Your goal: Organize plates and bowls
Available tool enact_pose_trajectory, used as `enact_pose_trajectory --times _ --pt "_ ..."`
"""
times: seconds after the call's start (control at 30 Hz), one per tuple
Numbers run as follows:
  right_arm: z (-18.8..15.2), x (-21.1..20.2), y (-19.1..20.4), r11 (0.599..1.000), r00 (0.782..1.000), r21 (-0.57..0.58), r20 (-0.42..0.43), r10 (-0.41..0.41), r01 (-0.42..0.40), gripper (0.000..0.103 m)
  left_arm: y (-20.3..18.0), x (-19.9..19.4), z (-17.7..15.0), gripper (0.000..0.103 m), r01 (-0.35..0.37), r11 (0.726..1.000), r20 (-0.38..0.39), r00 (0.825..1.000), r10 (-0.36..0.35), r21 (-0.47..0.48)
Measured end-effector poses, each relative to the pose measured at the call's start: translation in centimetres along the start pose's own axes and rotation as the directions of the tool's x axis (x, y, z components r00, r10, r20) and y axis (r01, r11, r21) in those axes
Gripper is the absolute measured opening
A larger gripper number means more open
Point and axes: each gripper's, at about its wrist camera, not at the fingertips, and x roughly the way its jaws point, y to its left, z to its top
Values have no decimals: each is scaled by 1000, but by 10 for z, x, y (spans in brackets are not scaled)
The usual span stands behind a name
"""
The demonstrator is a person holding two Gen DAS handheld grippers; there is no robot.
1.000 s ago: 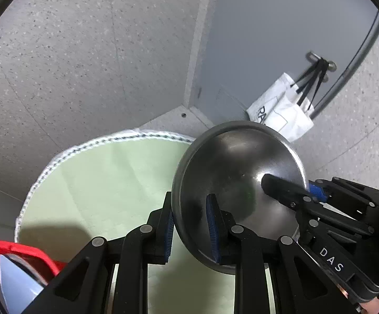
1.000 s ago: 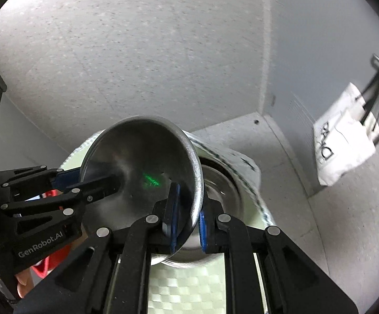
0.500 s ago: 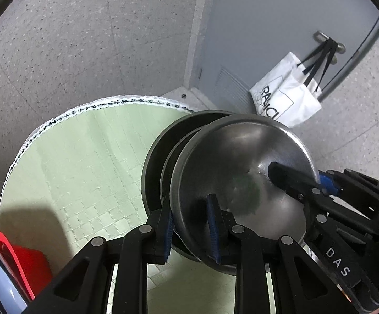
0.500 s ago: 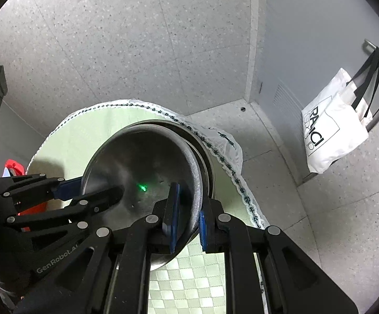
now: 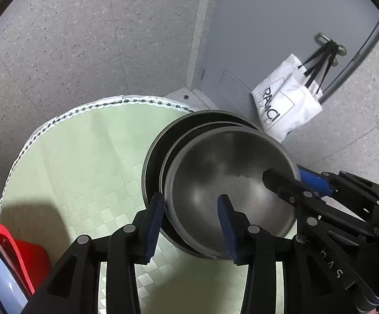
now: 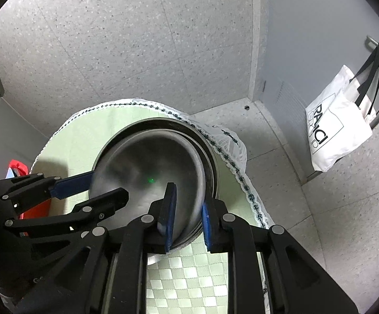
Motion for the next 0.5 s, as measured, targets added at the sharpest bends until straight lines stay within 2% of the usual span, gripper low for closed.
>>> enact_pose_trajectory --times 0.13,0.2,0.27,0.33,0.37,0.4,0.43,0.5 --pt "-2 -2 3 1000 1000 -6 0 -1 1 19 0 -6 -6 40 -18 1000 10 1000 18 5" --pt "-3 -5 2 1000 1000 2 3 7 -7 21 0 -10 -8 47 -12 1000 12 1000 12 -6" --pt "-3 -12 0 1000 1000 9 16 -10 10 30 3 -19 -10 52 -7 1000 33 999 8 -18" --pt "-4 -22 -3 1000 999 22 41 -17 16 48 6 -30 -14 61 -14 999 61 998 16 -29" --pt "-4 -27 -4 1000 999 29 51 -10 9 52 7 -38 -16 68 -17 999 81 997 20 -38" --pt "-5 -35 -7 999 998 37 67 -3 1 62 9 -44 -19 73 -17 999 100 995 21 -42" --pt "-6 -41 -8 999 997 42 83 0 -3 71 11 -52 -22 76 -19 999 120 992 25 -49" --pt "-7 -57 -10 999 993 49 122 10 -16 74 13 -69 -29 83 -25 998 159 987 35 -63"
